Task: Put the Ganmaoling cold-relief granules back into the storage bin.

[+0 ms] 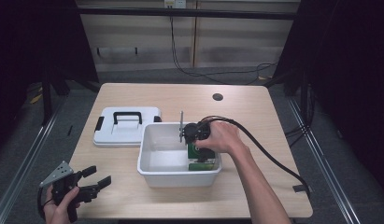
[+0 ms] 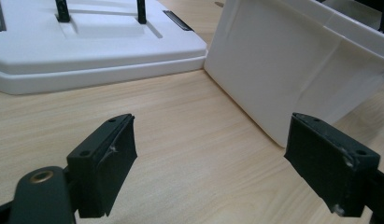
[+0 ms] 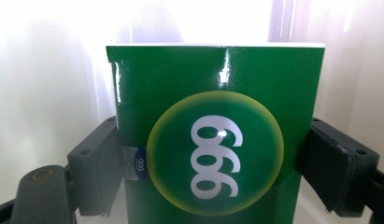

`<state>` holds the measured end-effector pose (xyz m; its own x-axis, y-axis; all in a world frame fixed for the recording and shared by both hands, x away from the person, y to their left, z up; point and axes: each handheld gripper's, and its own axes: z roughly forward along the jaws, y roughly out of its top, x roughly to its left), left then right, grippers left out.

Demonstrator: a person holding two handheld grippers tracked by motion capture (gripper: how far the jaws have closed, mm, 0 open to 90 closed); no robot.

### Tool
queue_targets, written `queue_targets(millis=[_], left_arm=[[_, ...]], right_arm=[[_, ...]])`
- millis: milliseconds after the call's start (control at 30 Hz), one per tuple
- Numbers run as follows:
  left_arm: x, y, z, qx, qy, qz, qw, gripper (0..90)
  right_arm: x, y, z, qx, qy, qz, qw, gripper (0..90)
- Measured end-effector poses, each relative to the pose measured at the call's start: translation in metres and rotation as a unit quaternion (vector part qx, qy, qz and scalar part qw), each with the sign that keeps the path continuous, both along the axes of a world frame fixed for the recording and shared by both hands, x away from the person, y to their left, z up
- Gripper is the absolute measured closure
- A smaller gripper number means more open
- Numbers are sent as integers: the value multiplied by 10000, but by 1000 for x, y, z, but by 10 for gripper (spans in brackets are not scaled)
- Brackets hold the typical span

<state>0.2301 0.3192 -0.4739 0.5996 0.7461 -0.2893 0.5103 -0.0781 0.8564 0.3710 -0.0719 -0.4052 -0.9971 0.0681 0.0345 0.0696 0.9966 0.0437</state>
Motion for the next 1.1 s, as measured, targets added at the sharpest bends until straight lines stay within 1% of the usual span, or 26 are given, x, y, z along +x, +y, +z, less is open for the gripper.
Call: queue_targets(millis=[167,200,267,333,367,600,633,667,700,833,967,1000,1033,1100], left_arm=[[0,0,0,-7,2,4,10000,159],[0,0,0,3,-1,4,10000,159],[0,0,0,-7,4,8,10000,159],[0,0,0,-5,5,13,10000,159],[0,0,0,0,9,14,10000,159],[0,0,0,-7,14,14,10000,159],[0,0,0,-10,17,15,10000,159],[0,0,0,-19,26,27,10000,159],[0,0,0,-9,11,11,10000,159],[0,0,0,-19,21,12,10000,159],[0,0,0,-21,19,10,10000,159],[0,0,0,-20,20,9,10000,159],[0,0,0,-20,20,9,10000,159],[0,0,0,-24,21,12,10000,159]], right_arm=[[1,1,-8,-33,-22,-2,10000,152],[2,1,-9,-55,3,37,10000,151],[2,1,-10,-61,-4,-20,10000,149],[2,2,-10,-97,3,-22,10000,148],[2,2,-12,-69,-15,27,10000,143],[2,2,-14,-116,7,-16,9999,130],[2,2,-15,-18,13,-51,10000,129],[2,3,-14,-135,10,-45,9999,128],[2,3,-15,-147,47,-41,9999,127],[3,2,-14,-124,20,-26,9999,125],[2,0,-12,-16,-26,-36,10000,120],[2,-1,-12,16,-2,-65,10000,120],[2,-1,-12,34,-17,-11,10000,116],[2,-2,-12,28,-35,-23,10000,111]])
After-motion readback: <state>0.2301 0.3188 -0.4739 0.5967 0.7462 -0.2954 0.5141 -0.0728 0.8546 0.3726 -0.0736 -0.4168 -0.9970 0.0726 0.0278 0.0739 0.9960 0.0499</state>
